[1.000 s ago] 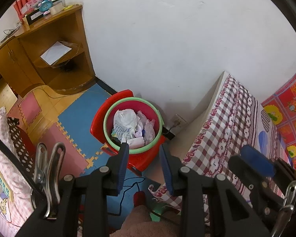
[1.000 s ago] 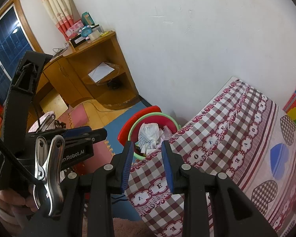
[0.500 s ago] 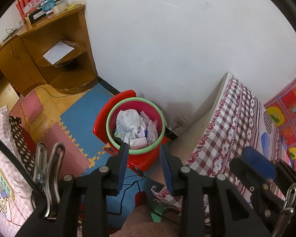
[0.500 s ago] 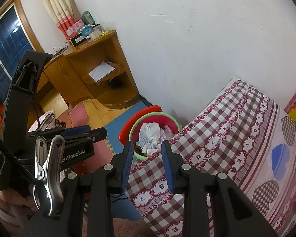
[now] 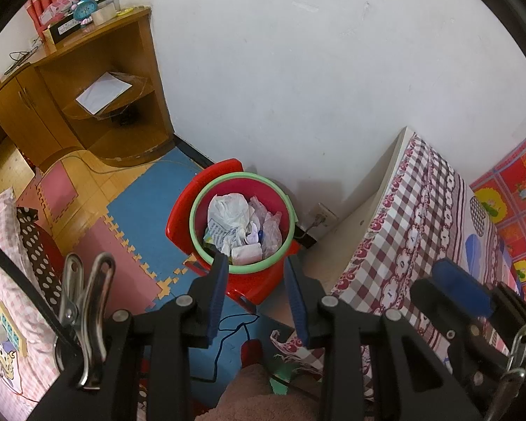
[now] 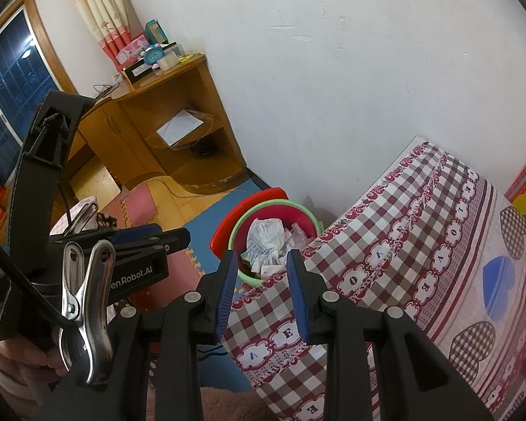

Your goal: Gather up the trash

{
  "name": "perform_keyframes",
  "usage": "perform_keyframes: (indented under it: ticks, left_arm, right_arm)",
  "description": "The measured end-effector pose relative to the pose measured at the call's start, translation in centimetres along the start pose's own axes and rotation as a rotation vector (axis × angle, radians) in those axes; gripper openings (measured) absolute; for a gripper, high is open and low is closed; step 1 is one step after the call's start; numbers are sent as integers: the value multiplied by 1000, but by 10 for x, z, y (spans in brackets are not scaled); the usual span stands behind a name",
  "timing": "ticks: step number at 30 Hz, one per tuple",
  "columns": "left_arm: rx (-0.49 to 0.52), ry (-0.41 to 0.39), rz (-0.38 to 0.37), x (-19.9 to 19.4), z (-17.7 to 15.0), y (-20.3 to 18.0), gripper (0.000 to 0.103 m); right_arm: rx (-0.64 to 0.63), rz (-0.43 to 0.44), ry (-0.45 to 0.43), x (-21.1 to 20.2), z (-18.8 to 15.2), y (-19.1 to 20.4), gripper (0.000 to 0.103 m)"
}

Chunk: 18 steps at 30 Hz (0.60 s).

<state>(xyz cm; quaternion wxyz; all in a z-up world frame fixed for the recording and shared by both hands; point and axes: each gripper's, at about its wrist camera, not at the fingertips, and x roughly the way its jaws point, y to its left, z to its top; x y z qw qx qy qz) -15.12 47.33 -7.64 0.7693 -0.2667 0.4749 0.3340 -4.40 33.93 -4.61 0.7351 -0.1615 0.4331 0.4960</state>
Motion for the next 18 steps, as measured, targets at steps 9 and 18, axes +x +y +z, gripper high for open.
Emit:
perform_keyframes:
  ticks: [9,18]
  left_arm:
    - [3,4,-2,3,2,1,34]
    - [6,2,-7,3,5,4,34]
  right_arm:
    - [8,-2,-5,4,1,-1,30]
    - [20,-14,-12,4,4,-3,30]
